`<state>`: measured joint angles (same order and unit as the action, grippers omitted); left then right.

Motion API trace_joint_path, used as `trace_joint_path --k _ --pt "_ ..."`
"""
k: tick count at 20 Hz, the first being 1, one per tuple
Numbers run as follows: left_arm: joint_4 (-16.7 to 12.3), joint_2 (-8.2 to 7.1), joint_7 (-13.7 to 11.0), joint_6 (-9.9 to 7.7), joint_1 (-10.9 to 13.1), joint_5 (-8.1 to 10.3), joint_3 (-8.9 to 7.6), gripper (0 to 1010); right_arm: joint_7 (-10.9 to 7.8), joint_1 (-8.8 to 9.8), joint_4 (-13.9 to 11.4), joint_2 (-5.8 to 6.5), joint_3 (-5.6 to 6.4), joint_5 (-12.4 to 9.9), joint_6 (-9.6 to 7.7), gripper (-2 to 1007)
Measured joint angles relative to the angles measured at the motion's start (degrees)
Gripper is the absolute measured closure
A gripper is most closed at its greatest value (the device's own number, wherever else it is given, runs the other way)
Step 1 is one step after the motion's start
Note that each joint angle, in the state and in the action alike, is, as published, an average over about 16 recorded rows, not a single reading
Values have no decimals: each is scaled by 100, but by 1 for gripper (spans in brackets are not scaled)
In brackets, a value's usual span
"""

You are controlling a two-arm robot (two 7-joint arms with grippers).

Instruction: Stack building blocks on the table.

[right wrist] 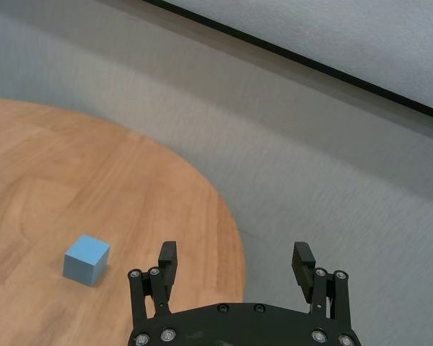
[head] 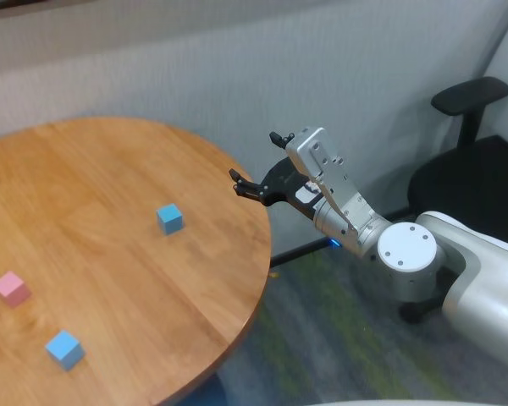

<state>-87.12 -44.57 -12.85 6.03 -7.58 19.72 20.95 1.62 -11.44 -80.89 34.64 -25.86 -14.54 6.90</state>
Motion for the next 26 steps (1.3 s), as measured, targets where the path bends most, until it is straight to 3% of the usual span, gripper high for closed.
trace_joint_path --k 6,11,18,26 --pt "-392 -239 -621 67 247 233 -12 8 0 0 0 0 0 0 0 1" --pt "-721 -271 -968 21 418 294 109 8 0 0 0 0 0 0 0 1" --pt "-996 -142 -1229 -197 528 210 352 8 0 0 0 0 0 0 0 1" --pt "-1014 156 -1385 -493 441 -53 621 8 0 0 0 0 0 0 0 1"
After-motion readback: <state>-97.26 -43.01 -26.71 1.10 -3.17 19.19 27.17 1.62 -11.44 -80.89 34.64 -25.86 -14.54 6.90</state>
